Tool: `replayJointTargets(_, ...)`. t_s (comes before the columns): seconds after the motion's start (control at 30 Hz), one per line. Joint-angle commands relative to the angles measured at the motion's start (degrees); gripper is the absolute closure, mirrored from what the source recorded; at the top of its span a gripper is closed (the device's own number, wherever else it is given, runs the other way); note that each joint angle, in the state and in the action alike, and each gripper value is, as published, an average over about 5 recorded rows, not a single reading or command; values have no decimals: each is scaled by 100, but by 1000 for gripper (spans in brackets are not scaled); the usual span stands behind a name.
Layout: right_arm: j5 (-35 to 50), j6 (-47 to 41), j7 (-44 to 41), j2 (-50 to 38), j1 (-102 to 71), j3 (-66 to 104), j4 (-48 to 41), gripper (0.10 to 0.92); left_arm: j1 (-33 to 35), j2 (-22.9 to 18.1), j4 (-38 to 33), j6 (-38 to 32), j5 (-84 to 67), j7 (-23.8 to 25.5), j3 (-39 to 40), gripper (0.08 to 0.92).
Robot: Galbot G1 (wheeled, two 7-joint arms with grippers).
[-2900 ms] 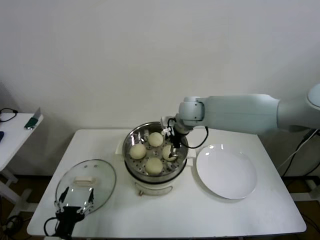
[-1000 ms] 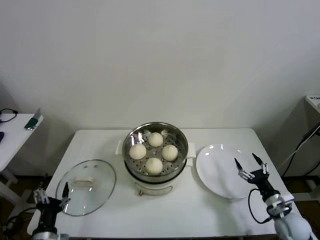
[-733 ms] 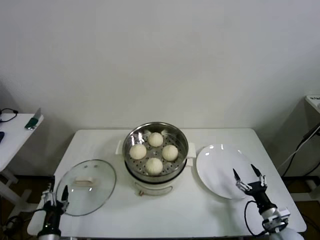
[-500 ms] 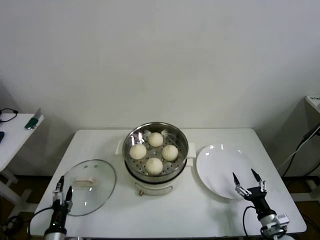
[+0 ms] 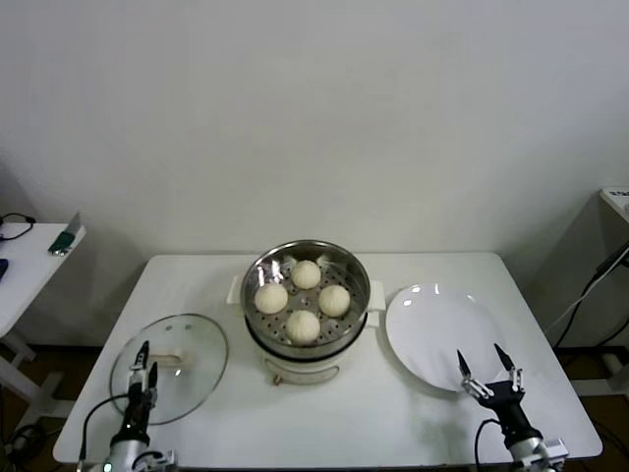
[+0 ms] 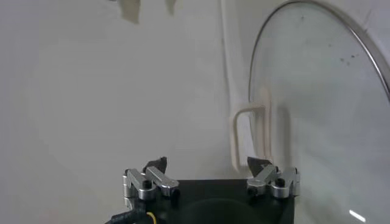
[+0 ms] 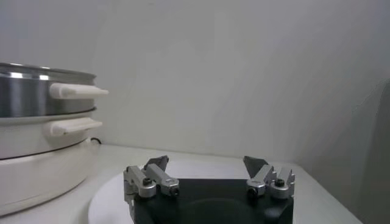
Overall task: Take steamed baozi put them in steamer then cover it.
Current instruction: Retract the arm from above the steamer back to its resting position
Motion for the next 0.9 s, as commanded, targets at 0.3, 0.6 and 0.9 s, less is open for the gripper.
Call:
replayJointTargets(0.3,-184,21,32,247,-112,68,131,203,-760,27,898,55,155,-158,67,201)
replayJointTargets(0.6,-285,29,30,313,-84,50,91,203,-777,5,945,50,191,-155,70,444)
replayJointTargets(0.9,-341,21,32,363,-72,56,116,203,-690,68,670,40,5,-105,78,704)
